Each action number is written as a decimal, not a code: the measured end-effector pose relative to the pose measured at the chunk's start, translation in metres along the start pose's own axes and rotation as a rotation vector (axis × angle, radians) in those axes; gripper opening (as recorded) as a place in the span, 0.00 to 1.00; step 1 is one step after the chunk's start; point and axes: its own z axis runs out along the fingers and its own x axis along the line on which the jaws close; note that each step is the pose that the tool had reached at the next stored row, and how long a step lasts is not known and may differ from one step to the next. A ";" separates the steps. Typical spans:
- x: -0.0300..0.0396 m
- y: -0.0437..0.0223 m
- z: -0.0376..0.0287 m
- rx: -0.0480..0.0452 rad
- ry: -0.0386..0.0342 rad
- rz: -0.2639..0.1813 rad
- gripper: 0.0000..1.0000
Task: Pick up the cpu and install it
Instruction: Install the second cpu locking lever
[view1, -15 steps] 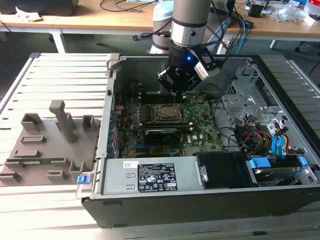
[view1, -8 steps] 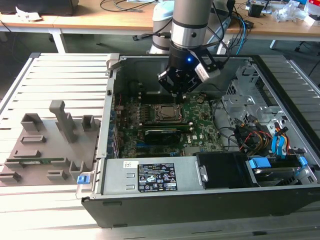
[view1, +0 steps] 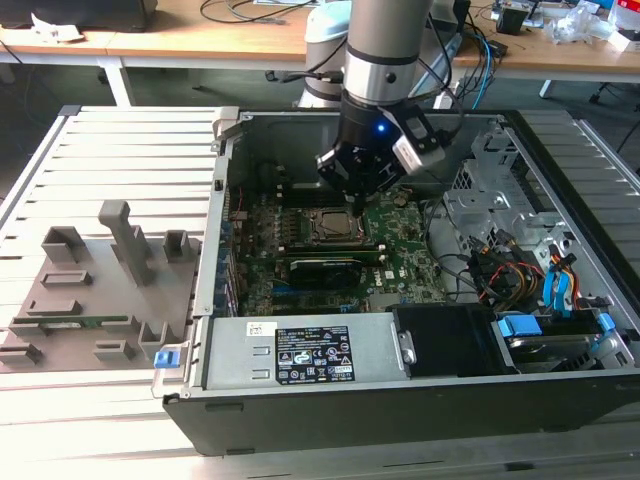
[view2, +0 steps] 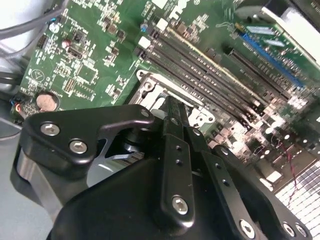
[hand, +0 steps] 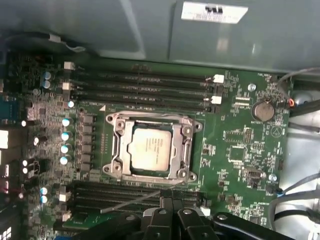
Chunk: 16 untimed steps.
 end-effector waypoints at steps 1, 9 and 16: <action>0.0003 -0.0040 0.0004 -0.0017 -0.0001 0.000 0.11; 0.0049 -0.0319 0.0033 -0.0783 -0.0066 -0.001 0.11; 0.0133 -0.0445 0.0062 -0.0876 -0.0073 -0.001 0.11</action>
